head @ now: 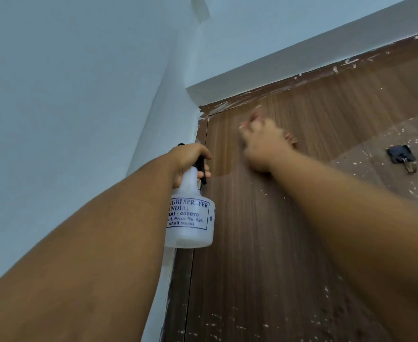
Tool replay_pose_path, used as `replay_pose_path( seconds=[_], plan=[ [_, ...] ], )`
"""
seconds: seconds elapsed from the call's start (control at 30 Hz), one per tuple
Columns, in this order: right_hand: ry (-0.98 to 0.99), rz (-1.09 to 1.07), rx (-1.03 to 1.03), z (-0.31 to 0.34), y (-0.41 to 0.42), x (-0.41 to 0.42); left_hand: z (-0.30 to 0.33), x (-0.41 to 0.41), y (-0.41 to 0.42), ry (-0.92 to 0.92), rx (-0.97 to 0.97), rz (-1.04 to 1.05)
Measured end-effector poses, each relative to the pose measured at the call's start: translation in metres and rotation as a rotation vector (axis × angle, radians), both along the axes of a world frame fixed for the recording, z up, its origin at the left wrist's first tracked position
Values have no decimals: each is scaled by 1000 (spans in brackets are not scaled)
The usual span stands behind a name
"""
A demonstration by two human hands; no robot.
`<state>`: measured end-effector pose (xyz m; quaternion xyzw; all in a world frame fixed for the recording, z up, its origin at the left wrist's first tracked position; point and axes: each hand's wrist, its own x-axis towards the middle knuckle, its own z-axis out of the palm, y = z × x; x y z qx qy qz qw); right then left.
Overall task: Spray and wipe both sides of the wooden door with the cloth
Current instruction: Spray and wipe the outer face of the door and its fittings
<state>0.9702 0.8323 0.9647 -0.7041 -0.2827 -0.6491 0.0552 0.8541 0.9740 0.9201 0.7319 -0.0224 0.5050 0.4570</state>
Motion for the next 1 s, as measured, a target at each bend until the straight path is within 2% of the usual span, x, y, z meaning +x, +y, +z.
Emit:
replay_pose_path(
  seconds=[0.07,0.13,0.2,0.27,0.3,0.43,0.53,0.67,0.8,0.93,1.0],
  plan=[
    [7,83,-190,-41,40,-12,-5,-4,0,-34,-7,-26],
    [7,183,-264,-77,62,-14,-14,-6,-2,-10,-20,-32],
    [12,206,-320,-81,57,-11,-20,-6,-2,20,-26,-5],
    [10,139,-358,-60,31,-6,-21,-6,-1,16,-19,20],
    [28,116,-289,-46,11,-5,-20,-5,0,9,-16,32],
    [130,42,253,7,-104,25,-18,-5,-6,40,11,21],
    [147,1,452,10,-128,30,-15,-7,-5,60,20,-10],
    [77,30,376,-16,-84,28,-19,-7,-10,88,69,-21],
    [59,2,325,-17,-86,25,-26,-10,-14,166,94,11],
    [148,31,298,-19,-77,15,-30,-10,-13,99,17,-12],
    [113,46,196,-25,-52,9,-36,-11,-8,56,-34,3]
  ],
)
